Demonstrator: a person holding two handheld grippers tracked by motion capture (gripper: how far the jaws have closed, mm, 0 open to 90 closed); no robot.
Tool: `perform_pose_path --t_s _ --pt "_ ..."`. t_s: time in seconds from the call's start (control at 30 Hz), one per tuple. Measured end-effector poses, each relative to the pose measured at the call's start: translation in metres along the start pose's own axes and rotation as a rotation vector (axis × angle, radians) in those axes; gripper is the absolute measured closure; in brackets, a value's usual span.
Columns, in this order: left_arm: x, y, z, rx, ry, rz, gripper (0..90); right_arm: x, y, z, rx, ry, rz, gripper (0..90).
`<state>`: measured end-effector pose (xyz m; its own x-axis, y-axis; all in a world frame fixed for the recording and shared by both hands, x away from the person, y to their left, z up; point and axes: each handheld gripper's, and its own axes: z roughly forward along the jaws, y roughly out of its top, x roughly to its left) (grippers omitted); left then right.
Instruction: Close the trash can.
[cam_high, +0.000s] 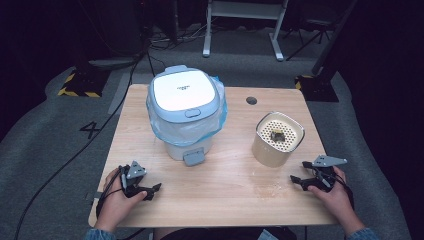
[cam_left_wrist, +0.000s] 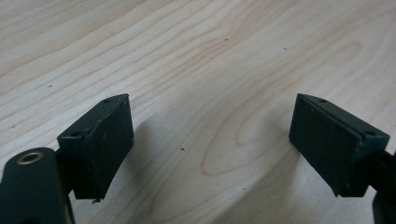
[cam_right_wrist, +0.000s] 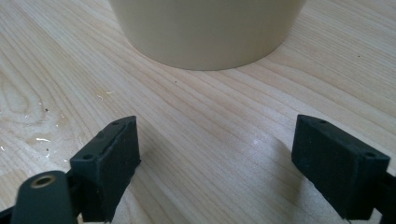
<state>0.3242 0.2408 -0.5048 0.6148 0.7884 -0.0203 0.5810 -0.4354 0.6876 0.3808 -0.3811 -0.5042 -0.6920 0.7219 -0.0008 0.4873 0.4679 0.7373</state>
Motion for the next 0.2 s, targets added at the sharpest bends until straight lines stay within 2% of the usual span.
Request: perform_pose_path --t_s 0.2 --pt "-0.0004 0.0000 0.0000 0.000 0.003 -0.002 13.6 0.0000 0.0000 0.0001 -0.001 0.000 0.000 15.2"
